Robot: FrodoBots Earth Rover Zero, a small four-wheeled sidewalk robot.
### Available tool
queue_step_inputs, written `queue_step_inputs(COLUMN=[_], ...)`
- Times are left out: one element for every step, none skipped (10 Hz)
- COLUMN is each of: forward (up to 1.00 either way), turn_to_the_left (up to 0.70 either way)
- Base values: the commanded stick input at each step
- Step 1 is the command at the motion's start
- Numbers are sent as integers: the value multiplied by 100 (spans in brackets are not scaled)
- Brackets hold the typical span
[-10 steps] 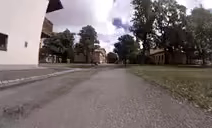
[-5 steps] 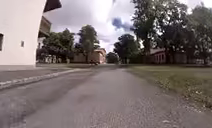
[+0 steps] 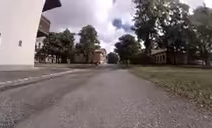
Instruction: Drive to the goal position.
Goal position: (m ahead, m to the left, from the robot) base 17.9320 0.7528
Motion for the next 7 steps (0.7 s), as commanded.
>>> queue_step_inputs(forward=[70,70,70,70,70,70,70], turn_to_the_left=[0,0,0,0,0,0,0])
